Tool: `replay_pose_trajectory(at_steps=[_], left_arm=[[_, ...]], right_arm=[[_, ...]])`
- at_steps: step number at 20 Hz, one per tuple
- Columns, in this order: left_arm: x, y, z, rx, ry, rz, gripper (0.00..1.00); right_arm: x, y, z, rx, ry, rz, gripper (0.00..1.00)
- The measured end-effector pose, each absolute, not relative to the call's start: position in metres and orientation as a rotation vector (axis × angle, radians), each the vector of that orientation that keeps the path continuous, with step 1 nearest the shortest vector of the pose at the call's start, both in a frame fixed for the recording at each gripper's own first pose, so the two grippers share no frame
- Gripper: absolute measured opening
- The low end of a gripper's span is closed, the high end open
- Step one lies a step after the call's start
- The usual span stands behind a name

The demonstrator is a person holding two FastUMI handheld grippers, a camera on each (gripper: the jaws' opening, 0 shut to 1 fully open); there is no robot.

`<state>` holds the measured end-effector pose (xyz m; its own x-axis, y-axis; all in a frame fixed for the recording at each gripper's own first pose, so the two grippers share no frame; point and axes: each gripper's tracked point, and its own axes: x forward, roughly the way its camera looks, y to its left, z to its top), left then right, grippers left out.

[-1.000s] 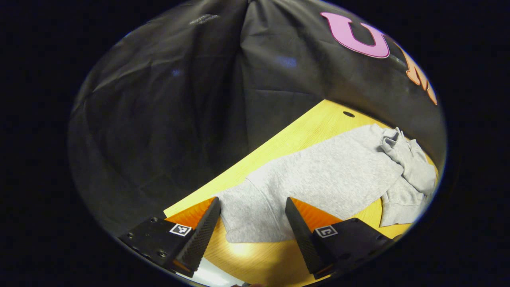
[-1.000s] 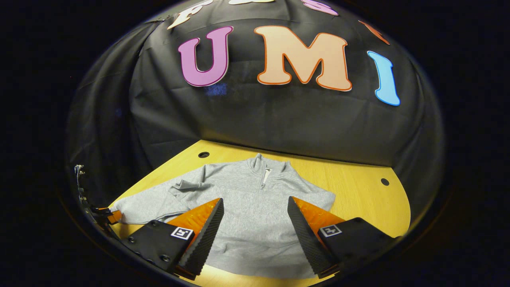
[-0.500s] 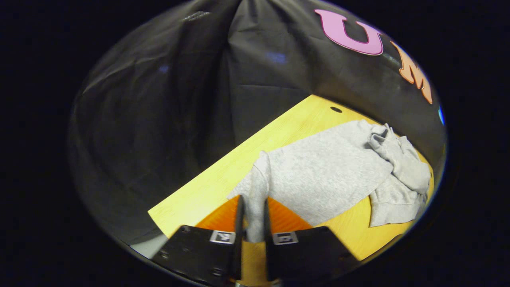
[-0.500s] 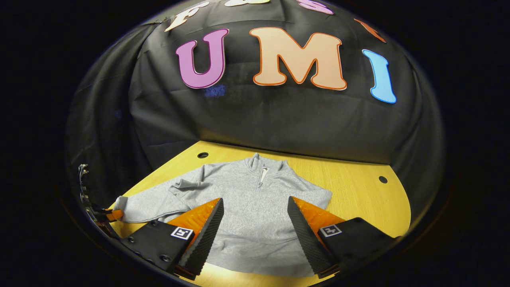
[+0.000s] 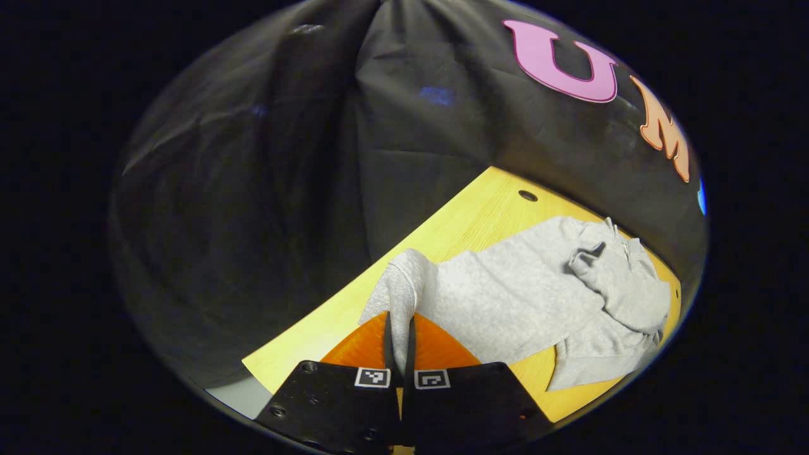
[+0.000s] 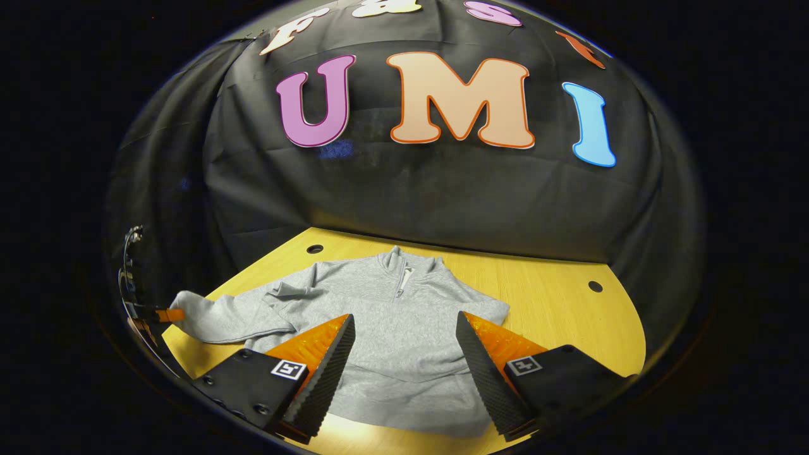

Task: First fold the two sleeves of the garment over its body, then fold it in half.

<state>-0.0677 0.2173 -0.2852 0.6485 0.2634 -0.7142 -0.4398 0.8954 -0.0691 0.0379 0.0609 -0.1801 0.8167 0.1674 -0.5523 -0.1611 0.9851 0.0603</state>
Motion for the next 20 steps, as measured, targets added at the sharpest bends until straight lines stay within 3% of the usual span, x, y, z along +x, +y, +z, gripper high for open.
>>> replay_pose_trajectory(at_steps=[20], left_arm=[[0.065,0.11,-0.18,-0.113,0.563,0.16,0.0]], right_arm=[[-0.011,-0.049,-0.179,0.076,0.584,0.004,0.99]])
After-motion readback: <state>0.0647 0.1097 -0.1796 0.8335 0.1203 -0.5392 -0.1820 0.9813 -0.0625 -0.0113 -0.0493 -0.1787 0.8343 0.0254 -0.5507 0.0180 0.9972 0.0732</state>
